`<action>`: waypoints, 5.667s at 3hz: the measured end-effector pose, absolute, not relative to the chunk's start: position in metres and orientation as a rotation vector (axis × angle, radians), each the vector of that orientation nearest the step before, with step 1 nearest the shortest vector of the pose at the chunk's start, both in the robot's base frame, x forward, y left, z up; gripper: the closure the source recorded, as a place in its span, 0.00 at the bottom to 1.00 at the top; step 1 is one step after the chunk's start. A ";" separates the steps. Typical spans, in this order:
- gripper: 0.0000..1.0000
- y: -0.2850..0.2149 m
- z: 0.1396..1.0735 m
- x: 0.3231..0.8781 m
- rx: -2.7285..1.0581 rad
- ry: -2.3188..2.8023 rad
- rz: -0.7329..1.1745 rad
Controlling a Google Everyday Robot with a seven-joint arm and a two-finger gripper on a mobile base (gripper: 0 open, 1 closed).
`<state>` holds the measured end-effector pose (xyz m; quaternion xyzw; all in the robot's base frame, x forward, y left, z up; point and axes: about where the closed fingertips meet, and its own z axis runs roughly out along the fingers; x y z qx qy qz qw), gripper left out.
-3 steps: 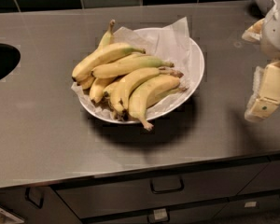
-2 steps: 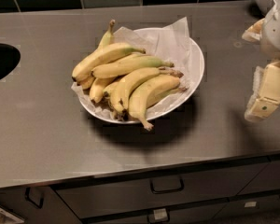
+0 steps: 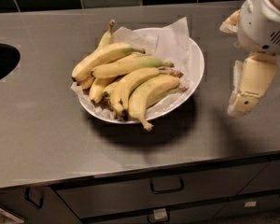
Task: Pick banana from white bowl
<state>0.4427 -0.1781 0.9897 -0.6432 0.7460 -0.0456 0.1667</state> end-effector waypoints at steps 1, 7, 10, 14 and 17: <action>0.00 -0.137 0.996 0.443 -1.950 2.011 -0.141; 0.00 -0.006 1.010 0.487 -2.257 1.553 -0.011; 0.00 0.020 0.988 0.527 -2.134 1.559 0.116; 0.19 0.045 0.982 0.531 -2.175 1.521 0.076; 0.29 0.015 1.002 0.525 -2.050 1.564 -0.012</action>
Offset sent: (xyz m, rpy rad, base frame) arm -0.0171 0.1372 0.0186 0.0244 -0.0213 0.5072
